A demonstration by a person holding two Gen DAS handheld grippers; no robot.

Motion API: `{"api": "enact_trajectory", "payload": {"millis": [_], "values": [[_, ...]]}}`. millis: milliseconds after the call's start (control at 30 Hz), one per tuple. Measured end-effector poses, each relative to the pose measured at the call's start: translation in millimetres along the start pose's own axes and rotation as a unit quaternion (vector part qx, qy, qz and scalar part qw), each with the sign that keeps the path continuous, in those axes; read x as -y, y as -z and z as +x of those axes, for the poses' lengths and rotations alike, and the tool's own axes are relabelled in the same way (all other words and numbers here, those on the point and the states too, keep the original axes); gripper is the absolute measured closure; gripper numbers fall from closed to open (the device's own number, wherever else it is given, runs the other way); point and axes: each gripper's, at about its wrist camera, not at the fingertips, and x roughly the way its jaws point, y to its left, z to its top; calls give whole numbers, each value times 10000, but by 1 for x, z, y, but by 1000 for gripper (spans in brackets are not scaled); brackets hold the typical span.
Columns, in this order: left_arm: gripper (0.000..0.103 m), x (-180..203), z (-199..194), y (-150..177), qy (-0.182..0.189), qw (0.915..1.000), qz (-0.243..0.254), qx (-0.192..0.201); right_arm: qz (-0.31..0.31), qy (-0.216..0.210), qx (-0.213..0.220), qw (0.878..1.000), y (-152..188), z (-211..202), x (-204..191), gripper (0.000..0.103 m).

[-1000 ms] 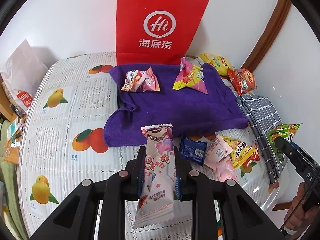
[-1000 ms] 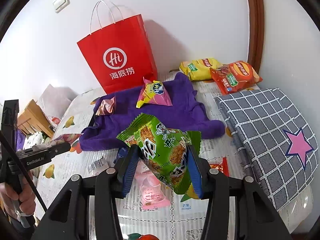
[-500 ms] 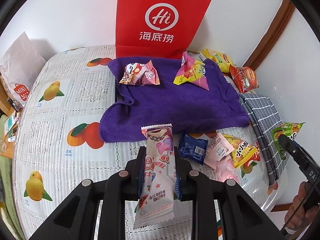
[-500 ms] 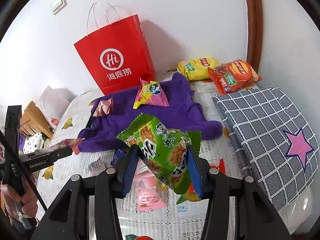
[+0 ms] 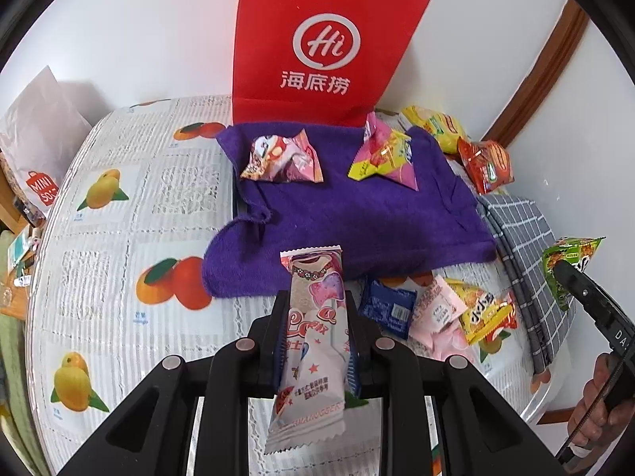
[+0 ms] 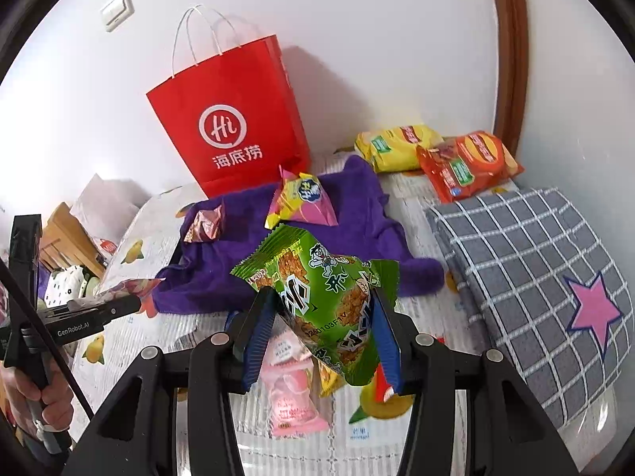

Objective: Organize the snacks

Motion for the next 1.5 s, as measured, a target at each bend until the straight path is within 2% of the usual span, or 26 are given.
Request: {"api": "enact_trajectory", "payload": {"millis": [633,1200,1500], "values": [[80,-4,14,-73,-144,9992,196,313,-337,9,227,9992,-71,53,-9,55],[80,-19,73,-77,27,10000,-14,-92,-200,-235,-423,9986,-59,146,-8,55],[80,-9,98,-72,151,9994,14,-311,-210,-243,-690,9971,-50,167,-2,55]]}}
